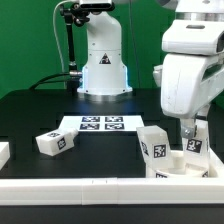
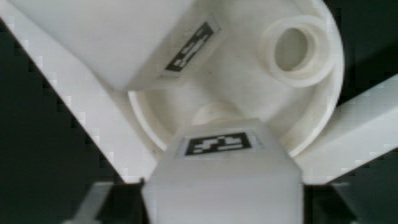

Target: Assemble stool

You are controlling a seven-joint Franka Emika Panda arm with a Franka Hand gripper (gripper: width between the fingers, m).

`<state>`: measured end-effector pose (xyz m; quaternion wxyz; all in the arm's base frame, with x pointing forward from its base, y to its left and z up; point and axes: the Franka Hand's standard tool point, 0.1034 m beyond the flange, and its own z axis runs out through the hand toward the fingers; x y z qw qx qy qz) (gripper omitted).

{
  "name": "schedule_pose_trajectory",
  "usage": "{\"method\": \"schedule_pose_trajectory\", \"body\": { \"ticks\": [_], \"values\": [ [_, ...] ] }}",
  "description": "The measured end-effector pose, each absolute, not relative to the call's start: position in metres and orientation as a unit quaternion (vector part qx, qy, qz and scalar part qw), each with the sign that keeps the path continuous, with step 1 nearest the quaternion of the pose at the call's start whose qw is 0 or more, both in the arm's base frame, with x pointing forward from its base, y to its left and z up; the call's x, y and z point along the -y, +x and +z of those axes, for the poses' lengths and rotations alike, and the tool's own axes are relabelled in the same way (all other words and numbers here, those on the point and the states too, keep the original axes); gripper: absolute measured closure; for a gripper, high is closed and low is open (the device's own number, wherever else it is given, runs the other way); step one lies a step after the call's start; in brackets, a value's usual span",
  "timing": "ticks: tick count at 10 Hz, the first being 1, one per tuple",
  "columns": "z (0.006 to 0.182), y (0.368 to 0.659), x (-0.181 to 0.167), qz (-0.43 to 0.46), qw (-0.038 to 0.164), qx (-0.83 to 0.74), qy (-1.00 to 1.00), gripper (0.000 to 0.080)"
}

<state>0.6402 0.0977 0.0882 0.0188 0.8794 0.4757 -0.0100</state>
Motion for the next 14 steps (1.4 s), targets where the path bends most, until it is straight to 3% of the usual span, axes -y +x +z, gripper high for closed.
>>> {"method": "schedule_pose_trajectory", "body": {
  "ticks": [1,5,14],
  "values": [
    [0.088,0.640,-0.097,-0.010,0.019,-0.475,0.880,0.0462],
    [0.088,0.641,-0.095,-0.010,0.019,-0.452,0.892,0.0462],
    [0.088,0.638,-0.084,-0.011,0.017,-0.042,0.999,0.0461]
  ]
}}
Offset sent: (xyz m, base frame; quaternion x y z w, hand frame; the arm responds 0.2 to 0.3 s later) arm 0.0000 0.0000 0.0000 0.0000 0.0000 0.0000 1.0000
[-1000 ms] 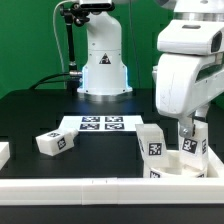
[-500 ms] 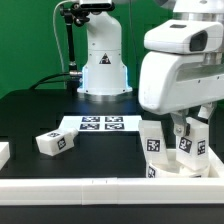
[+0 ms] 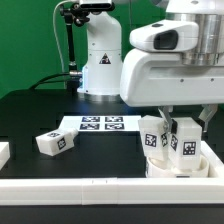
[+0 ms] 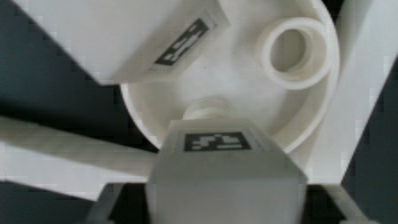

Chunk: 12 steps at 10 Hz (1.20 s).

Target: Assemble stool

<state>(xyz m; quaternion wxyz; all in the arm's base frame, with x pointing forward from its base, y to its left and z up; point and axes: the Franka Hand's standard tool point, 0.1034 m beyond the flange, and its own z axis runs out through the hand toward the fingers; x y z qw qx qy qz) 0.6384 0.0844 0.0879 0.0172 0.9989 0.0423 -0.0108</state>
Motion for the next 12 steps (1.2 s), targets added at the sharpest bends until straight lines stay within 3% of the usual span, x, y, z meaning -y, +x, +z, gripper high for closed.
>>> {"method": "schedule_pose_trajectory", "body": {
  "ticks": [3,9,12],
  "values": [
    [0.0878,0.6380,-0.0792,-0.016,-0.007,0.064,0.998,0.0461],
    [0.0877,0.6379,-0.0798,-0.017,-0.004,0.240,0.971,0.0460],
    [0.0867,0.6375,-0.0758,-0.034,-0.036,0.387,0.921,0.0459]
  ]
}}
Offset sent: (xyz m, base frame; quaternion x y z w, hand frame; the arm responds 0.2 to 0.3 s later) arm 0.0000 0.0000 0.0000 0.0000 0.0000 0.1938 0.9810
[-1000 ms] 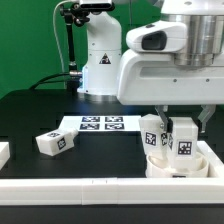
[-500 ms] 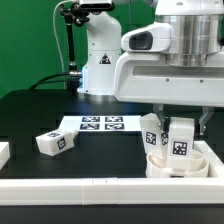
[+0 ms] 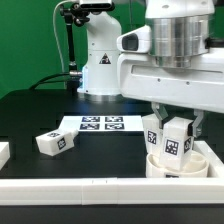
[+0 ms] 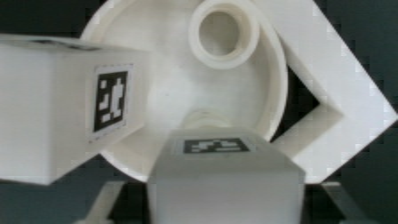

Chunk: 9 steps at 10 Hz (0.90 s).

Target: Assemble stool

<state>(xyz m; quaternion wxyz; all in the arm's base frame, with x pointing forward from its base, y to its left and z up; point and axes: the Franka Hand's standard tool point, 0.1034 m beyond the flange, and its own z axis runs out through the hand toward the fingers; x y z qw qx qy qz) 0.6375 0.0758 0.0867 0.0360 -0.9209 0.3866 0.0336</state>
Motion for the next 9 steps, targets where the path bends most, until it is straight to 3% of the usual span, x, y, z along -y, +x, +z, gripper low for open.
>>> {"method": "schedule_pose_trajectory", "body": {
  "ticks": [2,9],
  "values": [
    [0.0863,0.6400,-0.0726,0.038,0.055,-0.468,-0.881,0.0459],
    [0.0862,0.6440,-0.0761,0.041,0.056,-0.673,-0.736,0.0459]
  ]
}}
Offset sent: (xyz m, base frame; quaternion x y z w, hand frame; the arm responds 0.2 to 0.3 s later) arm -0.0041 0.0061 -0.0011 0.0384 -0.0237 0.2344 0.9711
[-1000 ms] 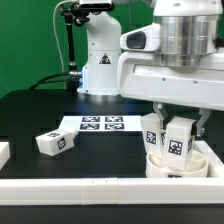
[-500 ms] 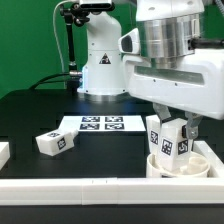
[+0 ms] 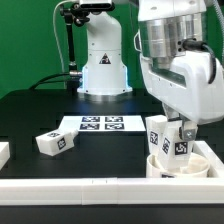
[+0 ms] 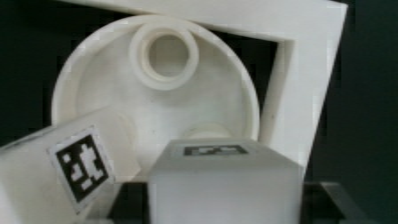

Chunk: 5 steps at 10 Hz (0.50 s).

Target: Assemble stool

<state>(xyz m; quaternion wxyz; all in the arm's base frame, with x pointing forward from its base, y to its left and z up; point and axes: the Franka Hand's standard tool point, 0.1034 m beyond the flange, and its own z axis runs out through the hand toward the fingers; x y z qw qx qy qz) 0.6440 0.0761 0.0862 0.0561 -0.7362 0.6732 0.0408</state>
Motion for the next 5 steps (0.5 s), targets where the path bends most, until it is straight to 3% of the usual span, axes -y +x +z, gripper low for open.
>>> {"method": "schedule_pose_trajectory", "body": {
  "ticks": [5],
  "values": [
    [0.0858,0.6438,-0.0788,0.050,0.052,-0.766,-0.639,0.0459]
  ]
}}
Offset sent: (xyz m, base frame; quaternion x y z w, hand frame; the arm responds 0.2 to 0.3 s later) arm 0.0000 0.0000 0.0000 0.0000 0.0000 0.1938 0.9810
